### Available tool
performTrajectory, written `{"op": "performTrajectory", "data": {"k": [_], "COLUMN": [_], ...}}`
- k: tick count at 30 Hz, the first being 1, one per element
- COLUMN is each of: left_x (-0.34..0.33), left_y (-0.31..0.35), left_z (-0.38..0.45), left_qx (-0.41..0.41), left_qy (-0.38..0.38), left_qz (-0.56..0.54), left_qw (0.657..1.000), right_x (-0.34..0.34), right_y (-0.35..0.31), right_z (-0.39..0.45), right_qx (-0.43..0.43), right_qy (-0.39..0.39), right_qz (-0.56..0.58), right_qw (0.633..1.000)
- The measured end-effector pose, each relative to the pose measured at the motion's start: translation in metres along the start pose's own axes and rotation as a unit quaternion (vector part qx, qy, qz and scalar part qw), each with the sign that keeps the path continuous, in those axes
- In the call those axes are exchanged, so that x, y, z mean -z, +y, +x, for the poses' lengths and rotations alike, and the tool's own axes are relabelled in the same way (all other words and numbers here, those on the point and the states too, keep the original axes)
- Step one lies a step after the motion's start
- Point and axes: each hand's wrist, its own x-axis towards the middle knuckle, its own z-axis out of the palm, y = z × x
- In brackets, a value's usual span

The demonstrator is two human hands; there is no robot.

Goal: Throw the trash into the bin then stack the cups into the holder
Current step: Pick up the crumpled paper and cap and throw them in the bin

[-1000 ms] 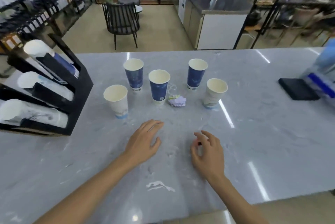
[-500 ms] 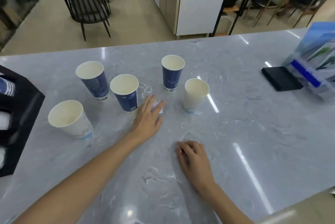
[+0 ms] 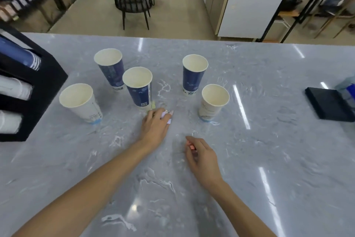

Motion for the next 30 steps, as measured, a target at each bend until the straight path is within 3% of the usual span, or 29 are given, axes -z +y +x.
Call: {"op": "performTrajectory", "data": {"k": [6, 17, 30], "left_x": [0.019, 0.057, 0.082], "left_y": [-0.011, -0.065, -0.144], "left_z": [-0.057, -0.207, -0.453], "left_qx": [0.038, 0.171, 0.373], "left_qy": [0.017, 0.179, 0.313], "left_qz": [-0.077, -0.234, -0.204], "left_qw": [0.996, 0.940, 0.849], "right_x": [-0.007, -0.064, -0.191], "right_y": [-0.011, -0.084, -0.223], "right_z": [-0.005, -0.027, -0.142], "right_qx": [0.040, 0.101, 0.231], "right_qy": [-0.031, -0.128, -0.287], "right_qz": [0.033, 0.117, 0.151], "right_qw": [0.998, 0.980, 0.917]}}
